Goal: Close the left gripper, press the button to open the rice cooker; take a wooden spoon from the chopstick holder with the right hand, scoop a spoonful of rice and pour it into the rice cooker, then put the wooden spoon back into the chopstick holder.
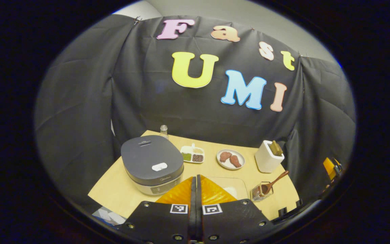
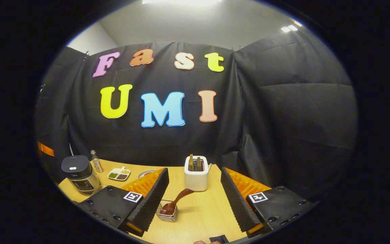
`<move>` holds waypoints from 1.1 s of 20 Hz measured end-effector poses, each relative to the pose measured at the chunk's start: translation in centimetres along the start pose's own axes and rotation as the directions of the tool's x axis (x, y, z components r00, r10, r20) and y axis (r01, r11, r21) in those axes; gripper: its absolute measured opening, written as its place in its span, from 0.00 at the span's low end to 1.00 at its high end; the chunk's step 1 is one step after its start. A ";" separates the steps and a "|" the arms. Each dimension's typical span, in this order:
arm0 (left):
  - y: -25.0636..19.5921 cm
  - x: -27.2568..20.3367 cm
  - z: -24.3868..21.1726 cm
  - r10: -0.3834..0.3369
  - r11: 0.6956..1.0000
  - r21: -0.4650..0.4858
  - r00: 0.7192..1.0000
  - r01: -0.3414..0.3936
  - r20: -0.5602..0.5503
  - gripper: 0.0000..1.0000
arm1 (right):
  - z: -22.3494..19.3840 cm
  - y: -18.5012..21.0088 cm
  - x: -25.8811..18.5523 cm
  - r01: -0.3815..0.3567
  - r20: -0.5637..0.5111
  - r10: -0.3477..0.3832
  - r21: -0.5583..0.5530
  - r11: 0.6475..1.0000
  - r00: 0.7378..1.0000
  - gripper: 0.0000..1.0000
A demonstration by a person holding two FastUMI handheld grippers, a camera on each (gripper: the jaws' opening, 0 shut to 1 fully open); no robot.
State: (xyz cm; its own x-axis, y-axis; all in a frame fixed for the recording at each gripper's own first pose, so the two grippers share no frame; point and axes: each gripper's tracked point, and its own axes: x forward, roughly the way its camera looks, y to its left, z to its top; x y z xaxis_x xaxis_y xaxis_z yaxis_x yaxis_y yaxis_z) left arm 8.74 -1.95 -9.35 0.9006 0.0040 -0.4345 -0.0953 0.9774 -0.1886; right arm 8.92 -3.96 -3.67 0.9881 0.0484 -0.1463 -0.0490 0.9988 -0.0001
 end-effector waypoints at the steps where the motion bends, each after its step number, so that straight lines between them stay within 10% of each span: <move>1: 1.5 0.9 0.3 -0.006 1.000 0.003 1.000 0.006 -0.008 0.01 | 0.1 0.6 0.2 0.028 0.001 -0.028 0.005 1.000 1.000 0.98; 22: 10.2 18.0 -6.2 -0.218 0.969 0.038 0.921 0.243 -0.322 0.01 | -1.6 10.2 -3.0 0.302 -0.048 -0.301 0.020 0.953 0.952 0.98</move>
State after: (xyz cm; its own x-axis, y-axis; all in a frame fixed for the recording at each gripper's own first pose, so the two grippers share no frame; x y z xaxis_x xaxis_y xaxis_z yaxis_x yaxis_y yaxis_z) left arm 21.39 6.76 -24.52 0.7137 -0.2780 -0.6429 0.1424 0.9563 -0.2554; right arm 5.25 6.05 -4.82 0.9488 -0.2549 -0.1868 0.2549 0.9667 -0.0245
